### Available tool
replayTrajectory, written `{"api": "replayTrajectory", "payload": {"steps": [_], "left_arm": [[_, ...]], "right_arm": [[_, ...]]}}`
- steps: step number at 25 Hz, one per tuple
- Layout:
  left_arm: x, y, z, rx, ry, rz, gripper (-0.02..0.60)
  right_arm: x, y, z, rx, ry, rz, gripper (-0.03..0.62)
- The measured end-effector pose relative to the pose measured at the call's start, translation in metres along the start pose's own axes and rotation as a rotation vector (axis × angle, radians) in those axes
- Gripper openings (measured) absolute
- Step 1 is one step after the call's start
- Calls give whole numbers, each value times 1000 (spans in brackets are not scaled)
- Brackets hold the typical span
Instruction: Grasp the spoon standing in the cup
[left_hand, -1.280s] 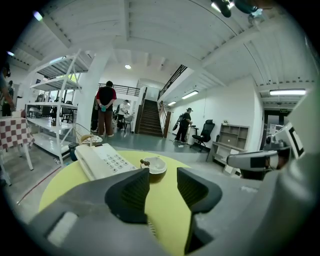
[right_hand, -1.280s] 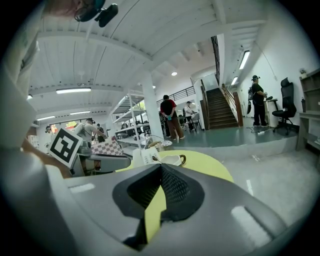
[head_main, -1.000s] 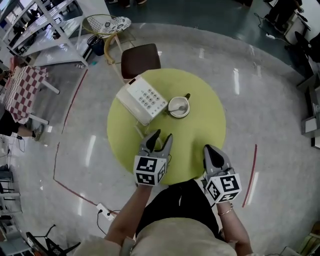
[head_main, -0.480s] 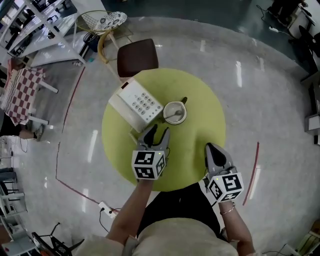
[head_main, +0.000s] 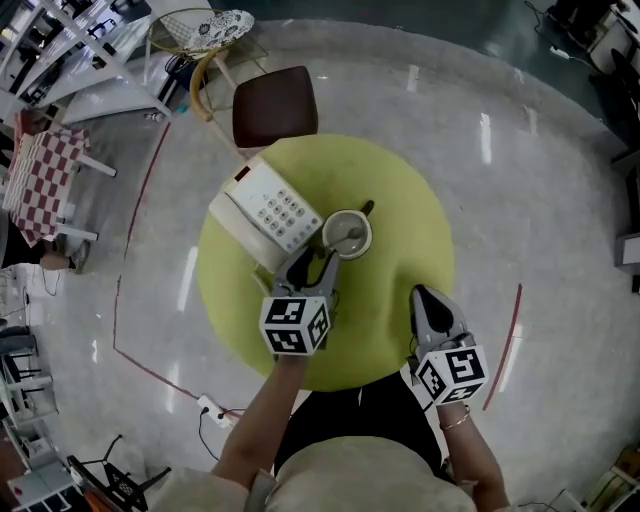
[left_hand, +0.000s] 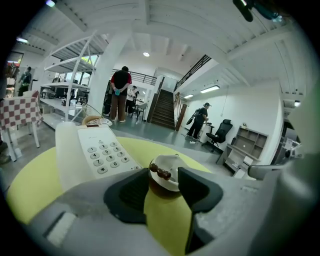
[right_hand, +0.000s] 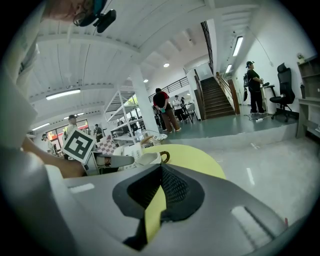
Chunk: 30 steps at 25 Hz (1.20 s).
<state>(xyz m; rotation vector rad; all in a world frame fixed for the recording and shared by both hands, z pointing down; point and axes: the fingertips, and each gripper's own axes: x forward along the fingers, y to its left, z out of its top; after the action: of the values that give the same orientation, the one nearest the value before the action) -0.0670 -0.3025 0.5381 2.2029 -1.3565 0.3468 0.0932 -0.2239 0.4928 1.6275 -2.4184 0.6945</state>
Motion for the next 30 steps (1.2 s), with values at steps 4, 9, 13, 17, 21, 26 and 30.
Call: {"api": "replayTrajectory", "payload": {"steps": [4,9,13,17,21,26,30], "left_arm": [[7,3,-1,-10,-2,13,181],[11,6,1,-19,-2,24,164],[16,6,-1,-35,0,29,150],[17,9,3,-40,-5,45,114],[16,9,5,-38,-5,49,110],[16,7,7,-34,-19,45,109],[12,5,12,-27,-40,42,106]], "right_arm": [[6,-7,-1,7,4,-3,-2],[12,-10,0,11,15,-2,-2],[15,-14,-1,12,20,-2,-2],[18,-15,0,16,26,-1,-2],[17,-16,0,22,29,1,-2],[18,-16,-1,17,29,3,-2],[16,-14,-2,13,25,5,-2]]}}
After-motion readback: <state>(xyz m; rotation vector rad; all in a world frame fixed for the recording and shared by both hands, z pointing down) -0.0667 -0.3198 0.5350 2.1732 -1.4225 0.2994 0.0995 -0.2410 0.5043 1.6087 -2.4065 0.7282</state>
